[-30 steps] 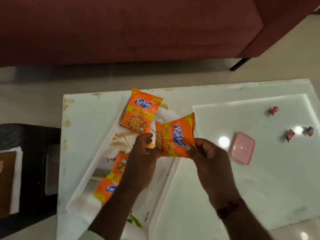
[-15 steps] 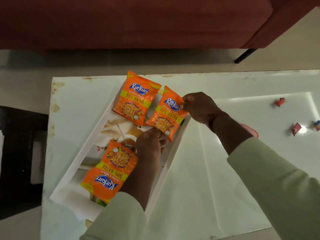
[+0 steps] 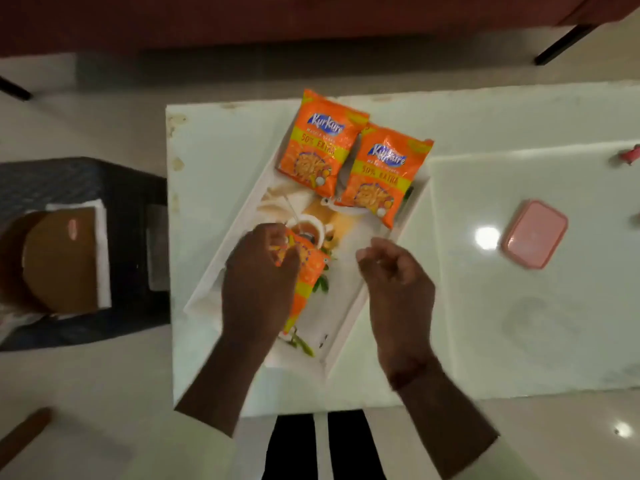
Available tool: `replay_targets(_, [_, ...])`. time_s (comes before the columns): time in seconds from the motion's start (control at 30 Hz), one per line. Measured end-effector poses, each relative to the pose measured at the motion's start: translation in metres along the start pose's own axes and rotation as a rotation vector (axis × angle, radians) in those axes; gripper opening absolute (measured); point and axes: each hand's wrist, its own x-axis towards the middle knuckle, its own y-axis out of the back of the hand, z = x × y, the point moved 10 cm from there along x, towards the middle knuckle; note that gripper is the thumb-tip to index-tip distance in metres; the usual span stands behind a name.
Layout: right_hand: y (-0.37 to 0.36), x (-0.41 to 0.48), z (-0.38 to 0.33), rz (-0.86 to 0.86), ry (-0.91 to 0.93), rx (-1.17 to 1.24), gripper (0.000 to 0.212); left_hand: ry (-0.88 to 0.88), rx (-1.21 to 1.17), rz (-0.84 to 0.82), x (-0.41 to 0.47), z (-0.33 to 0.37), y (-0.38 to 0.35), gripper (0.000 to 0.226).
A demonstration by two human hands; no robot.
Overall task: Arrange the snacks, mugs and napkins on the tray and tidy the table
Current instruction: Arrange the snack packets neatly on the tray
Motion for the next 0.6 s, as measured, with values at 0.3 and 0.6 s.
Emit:
replay_targets(0.3, [-0.081,-0.086,0.109,-0.14,-0.487,0.147,0.049,0.038,0.004,-0.331,0.006,-0.109,-0.013,0.031])
replay_targets(0.6, [-0.077,-0.035,0.042,-0.093,-0.157,-0.035,0.032,0.242,-0.295,-0.399,-0.002,-0.099,-0.023,0.014])
